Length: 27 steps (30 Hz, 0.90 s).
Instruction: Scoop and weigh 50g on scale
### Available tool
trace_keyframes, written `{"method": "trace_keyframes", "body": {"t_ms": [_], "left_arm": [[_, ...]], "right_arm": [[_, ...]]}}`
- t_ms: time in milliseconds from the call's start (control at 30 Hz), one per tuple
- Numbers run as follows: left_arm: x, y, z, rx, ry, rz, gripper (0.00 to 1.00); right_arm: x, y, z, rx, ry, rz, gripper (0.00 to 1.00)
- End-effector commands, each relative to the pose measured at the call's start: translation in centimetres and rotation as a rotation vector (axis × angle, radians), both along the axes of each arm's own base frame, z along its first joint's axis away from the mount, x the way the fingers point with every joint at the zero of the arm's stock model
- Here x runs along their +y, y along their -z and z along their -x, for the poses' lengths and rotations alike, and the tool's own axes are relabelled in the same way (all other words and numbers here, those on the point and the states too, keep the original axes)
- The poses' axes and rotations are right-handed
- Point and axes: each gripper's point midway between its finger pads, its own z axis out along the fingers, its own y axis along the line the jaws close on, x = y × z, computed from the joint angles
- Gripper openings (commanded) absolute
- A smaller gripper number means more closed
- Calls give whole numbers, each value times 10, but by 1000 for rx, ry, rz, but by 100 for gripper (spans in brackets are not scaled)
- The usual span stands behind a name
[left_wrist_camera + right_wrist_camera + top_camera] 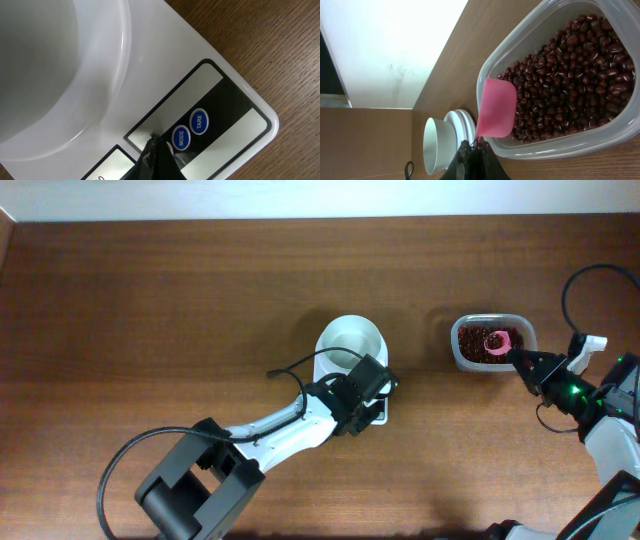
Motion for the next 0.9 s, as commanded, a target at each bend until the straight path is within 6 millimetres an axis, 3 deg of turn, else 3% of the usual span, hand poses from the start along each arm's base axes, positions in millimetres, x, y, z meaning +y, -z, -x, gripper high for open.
{"method": "trace_keyframes", "body": {"t_ms": [0,600,700,867], "left_arm": [[-8,9,9,36,45,5,0],[-12,4,8,13,48,-1,0],[-8,-4,4,3,8,-16,0],[-19,-30,-6,-55,7,46,0]], "right_arm": [[-2,3,1,3,7,6,4],[-2,3,1,3,7,6,4],[-2,3,1,3,6,5,4],[-2,4,2,6,6,3,4]]}}
